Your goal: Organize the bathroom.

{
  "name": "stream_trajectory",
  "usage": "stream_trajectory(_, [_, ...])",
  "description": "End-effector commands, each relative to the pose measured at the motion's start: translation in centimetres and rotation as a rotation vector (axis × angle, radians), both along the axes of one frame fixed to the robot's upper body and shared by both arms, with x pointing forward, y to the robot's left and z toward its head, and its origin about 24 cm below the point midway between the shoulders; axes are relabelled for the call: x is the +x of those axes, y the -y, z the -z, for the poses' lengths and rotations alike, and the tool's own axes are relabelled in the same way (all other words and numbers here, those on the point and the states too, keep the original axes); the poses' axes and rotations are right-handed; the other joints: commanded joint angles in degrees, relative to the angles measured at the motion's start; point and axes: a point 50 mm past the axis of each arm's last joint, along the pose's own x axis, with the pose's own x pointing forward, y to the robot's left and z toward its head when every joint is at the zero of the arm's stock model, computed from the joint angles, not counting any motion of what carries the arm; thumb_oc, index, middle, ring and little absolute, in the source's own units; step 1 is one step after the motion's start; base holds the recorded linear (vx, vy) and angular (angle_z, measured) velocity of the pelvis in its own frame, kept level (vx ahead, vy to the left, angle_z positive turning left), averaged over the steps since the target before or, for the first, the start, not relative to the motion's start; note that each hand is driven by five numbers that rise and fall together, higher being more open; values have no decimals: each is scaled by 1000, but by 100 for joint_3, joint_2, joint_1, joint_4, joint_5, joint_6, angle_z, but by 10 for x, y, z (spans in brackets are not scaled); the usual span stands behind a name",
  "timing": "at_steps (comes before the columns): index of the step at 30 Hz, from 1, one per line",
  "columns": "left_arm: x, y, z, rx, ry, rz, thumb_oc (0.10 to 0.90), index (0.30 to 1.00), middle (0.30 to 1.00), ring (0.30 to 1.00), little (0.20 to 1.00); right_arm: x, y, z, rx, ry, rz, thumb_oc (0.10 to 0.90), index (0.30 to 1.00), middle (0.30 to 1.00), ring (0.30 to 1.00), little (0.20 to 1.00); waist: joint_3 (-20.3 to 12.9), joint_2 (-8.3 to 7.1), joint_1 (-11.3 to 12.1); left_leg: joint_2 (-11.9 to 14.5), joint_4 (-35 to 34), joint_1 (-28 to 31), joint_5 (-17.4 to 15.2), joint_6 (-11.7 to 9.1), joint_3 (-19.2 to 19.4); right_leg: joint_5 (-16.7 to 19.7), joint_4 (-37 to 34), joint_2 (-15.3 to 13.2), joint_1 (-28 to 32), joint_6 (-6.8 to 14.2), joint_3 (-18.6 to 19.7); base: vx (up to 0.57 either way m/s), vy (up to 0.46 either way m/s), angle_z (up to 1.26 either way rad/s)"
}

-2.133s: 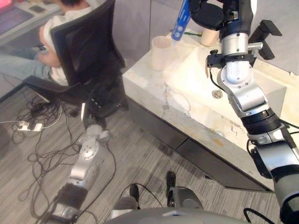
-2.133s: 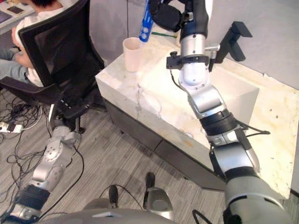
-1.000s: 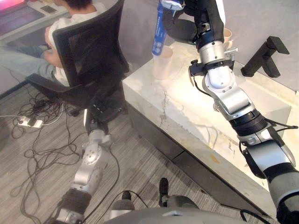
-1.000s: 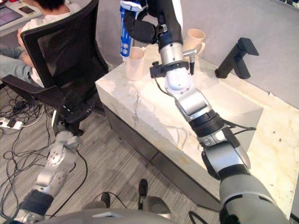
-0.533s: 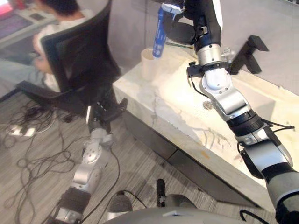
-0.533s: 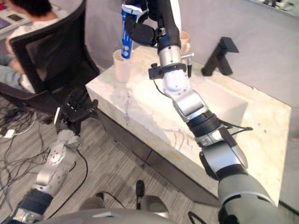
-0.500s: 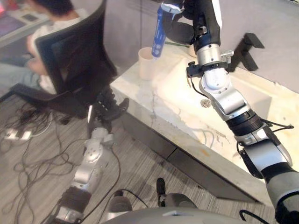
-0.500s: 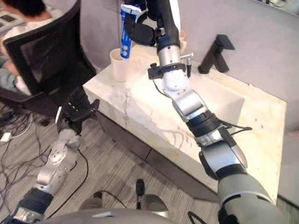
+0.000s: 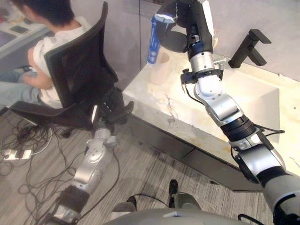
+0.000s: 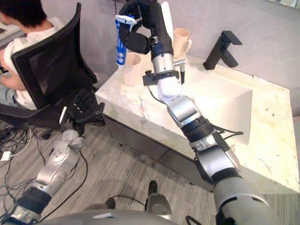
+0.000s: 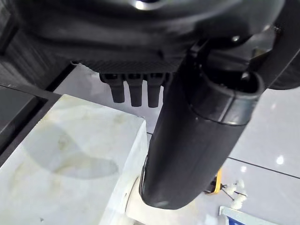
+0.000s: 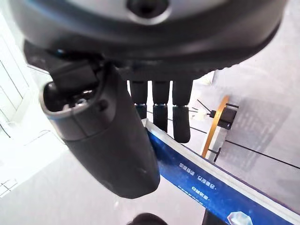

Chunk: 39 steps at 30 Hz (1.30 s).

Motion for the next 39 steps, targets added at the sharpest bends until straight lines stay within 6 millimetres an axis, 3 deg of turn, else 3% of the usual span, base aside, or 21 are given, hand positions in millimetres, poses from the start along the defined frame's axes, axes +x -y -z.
stream_trajectory(1, [-4,10,-32,41,231,52,800,900,900,900,900,-27,-4,-80,89,343,-61,400,300,300,300,300,-568,105,-104,-72,-14,-177,9,103,62,-645,180,375,-26,266,252,20,-47,-21])
stream_trajectory(8, [-8,3,-17,29,171,59,800,900,900,900,900,-23,6,-87,47,356,-35,400,300,300,300,300,-705,-18,61,1,134,-409,158,14,75,-787,-122,534,461,147,296,58,-64,4])
stream_trajectory(14, [-16,0,-12,41,147,73,800,900,900,900,900,-19,2,-88,56,321,-28,400,300,300,300,300,-760,-52,187,-10,226,-404,146,-26,50,-825,-257,625,688,78,321,98,-41,-1])
stream_trajectory(27, [-18,-3,-8,14,128,60,800,900,900,900,900,-18,7,-98,50,331,-38,400,300,300,300,300,-785,-180,302,78,642,-551,67,-159,9,-947,-238,699,828,-67,185,46,-32,6])
stream_trajectory(35, [-20,-6,-3,40,108,44,800,900,900,900,900,-10,1,-92,64,295,-34,400,300,300,300,300,-744,-212,389,120,821,-594,28,-190,26,-981,-227,713,879,-146,90,72,-54,6])
stream_trajectory(39, [-20,-6,-5,39,128,59,800,900,900,900,900,-7,1,-87,41,290,-21,400,300,300,300,300,-703,-243,356,35,1414,-804,8,-231,-38,-972,-191,724,861,-229,138,48,-16,19])
